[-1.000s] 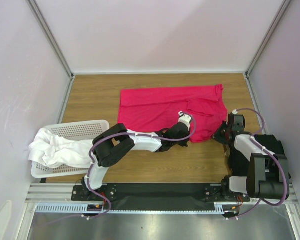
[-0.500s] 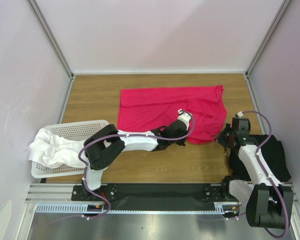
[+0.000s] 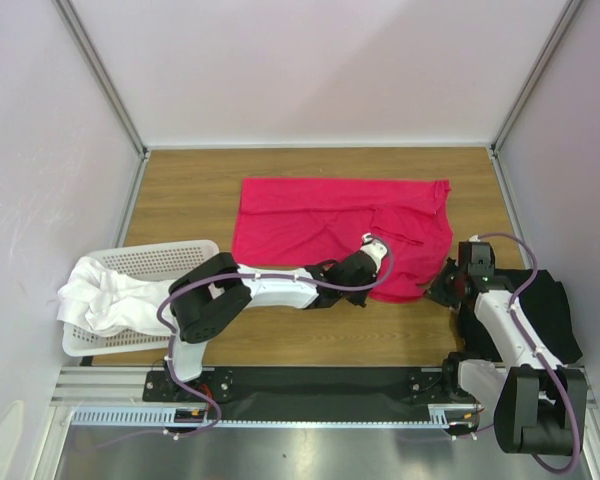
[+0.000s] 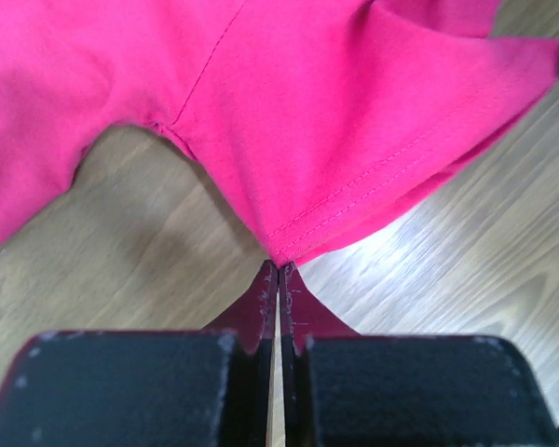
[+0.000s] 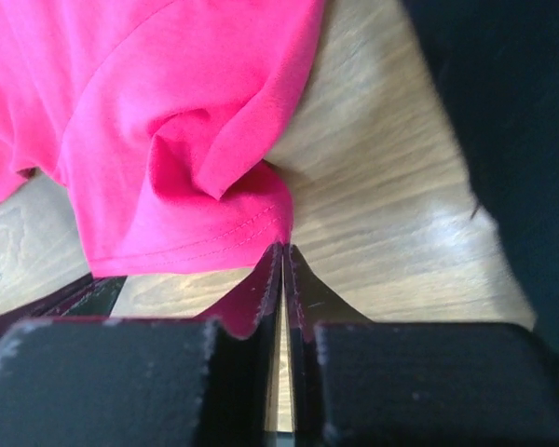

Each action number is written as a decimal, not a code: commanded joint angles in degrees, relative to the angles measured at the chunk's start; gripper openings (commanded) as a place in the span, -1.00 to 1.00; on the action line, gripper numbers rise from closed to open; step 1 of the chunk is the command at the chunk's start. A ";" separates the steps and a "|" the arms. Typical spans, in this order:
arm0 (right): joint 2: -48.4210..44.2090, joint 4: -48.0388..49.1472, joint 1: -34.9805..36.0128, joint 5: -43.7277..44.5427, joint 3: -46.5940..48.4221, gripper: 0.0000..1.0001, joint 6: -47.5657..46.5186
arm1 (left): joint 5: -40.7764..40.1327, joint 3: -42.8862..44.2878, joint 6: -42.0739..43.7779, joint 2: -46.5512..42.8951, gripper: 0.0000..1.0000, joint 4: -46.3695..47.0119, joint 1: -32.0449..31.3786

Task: Fold and stack the t-shirts
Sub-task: Fold the tshirt

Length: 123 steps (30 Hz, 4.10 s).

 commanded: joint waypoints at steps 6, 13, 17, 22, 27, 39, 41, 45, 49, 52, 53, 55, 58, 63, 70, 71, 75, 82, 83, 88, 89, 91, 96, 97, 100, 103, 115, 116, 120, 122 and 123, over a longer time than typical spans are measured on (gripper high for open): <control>-2.36 -5.97 1.23 0.67 4.49 0.09 2.03 | 2.93 -2.70 5.21 -9.20 -0.42 -4.75 -0.17; 1.59 -0.62 0.88 4.45 7.93 0.24 0.53 | 6.61 -3.06 6.18 -15.72 0.10 -7.13 2.99; 5.10 5.36 0.88 2.17 6.26 0.08 2.46 | 10.38 -4.20 3.72 -15.38 0.15 -4.93 7.38; 6.78 8.97 0.97 1.11 3.80 -0.22 2.82 | 17.14 -2.88 -1.19 -12.48 0.15 -2.83 8.09; 7.92 10.55 0.97 2.25 2.92 -0.32 1.94 | 18.22 -3.85 -8.23 -8.26 0.16 4.02 7.39; 12.14 13.97 0.97 4.54 0.28 -0.41 0.09 | 15.77 -1.83 -11.40 -1.66 0.05 6.50 5.28; 12.40 14.42 0.97 4.45 0.02 -0.46 0.09 | 15.76 -1.83 -11.32 -1.05 -0.12 6.67 5.19; 12.67 16.09 0.97 5.85 -0.60 -0.79 0.18 | 14.45 -2.18 -10.27 -0.96 -0.72 6.06 5.02; 12.93 16.00 0.97 7.52 -0.60 -1.00 0.53 | 12.86 -2.53 -7.98 -2.10 -0.99 3.69 5.01; 12.49 15.56 0.88 8.14 -0.77 -1.00 1.58 | 11.28 -3.85 -5.35 -4.21 -0.99 1.76 5.01; 12.40 15.30 0.88 10.23 -0.69 -1.00 1.93 | 10.41 -4.72 -4.64 -4.73 -1.00 0.79 5.01; 12.23 15.04 0.88 10.78 -0.69 -1.00 2.29 | 9.35 -5.69 -2.97 -6.84 -0.99 0.00 5.01; 11.88 14.77 0.88 11.39 -0.78 -1.00 2.64 | 7.17 -7.01 -0.78 -8.86 -0.99 -2.01 5.10; 10.65 13.98 0.79 11.74 -1.04 -1.00 2.64 | 5.21 -8.77 1.08 -10.19 -0.99 -2.91 5.10; 9.68 13.98 0.79 11.04 -1.30 -1.00 1.94 | 5.66 -7.64 3.19 -11.51 0.06 4.03 2.38; 9.68 13.81 0.79 10.87 -1.13 -1.00 1.76 | 5.66 -6.15 3.19 -10.03 0.09 4.21 2.20; 9.77 13.89 0.79 10.52 -1.04 -1.00 1.67 | 4.69 -3.42 0.30 -5.81 0.10 4.83 2.03; 9.33 13.63 0.79 10.16 -0.86 -1.00 1.32 | 3.99 -0.52 -4.19 -0.80 0.01 7.03 1.94; 9.33 13.54 0.79 9.90 -0.69 -1.00 1.32 | 3.46 0.53 -4.46 -0.44 0.01 5.81 1.94; 9.33 13.63 0.79 9.37 -0.51 -1.00 1.15 | 2.31 0.98 -4.81 0.71 -0.21 5.71 2.03; 9.24 13.63 0.79 9.37 -0.43 -1.00 1.15 | 2.40 1.07 -4.81 1.06 -0.31 5.79 1.94; 9.24 13.63 0.79 9.37 -0.51 -1.00 1.23 | 2.93 0.98 -5.16 1.24 -0.75 5.71 1.94; 9.68 13.10 0.79 9.90 -0.60 -1.00 1.06 | 3.11 0.11 -4.47 -0.43 -0.99 2.90 1.94; 9.59 12.93 0.79 9.99 -0.51 -1.00 1.06 | 2.93 -0.33 -4.03 -1.04 -0.99 2.02 1.94; 9.59 12.93 0.70 10.34 -0.69 -1.00 1.23 | 3.45 -2.00 -2.18 -3.77 -0.99 0.70 1.94; 9.50 12.75 0.70 10.60 -0.78 -1.00 1.23 | 4.25 -3.23 -1.21 -5.61 -0.99 -0.62 1.94; 8.98 9.08 0.26 10.43 0.89 -0.88 0.97 | 10.13 -7.54 -0.33 -9.31 -0.98 -1.85 1.85; 8.10 8.01 0.35 10.25 1.24 -0.70 1.06 | 10.31 -7.54 -0.07 -9.57 -0.89 -1.85 1.76; 3.10 -0.32 0.35 5.97 3.61 -0.07 0.53 | 11.02 -6.93 0.99 -11.15 -0.12 -3.69 1.76; -1.02 -3.58 0.35 5.15 6.32 0.19 0.09 | 9.79 -5.61 2.04 -13.08 0.05 -5.18 1.94; -2.44 -4.99 0.35 4.98 7.30 0.24 -0.17 | 9.18 -5.00 2.48 -13.87 0.17 -6.84 2.20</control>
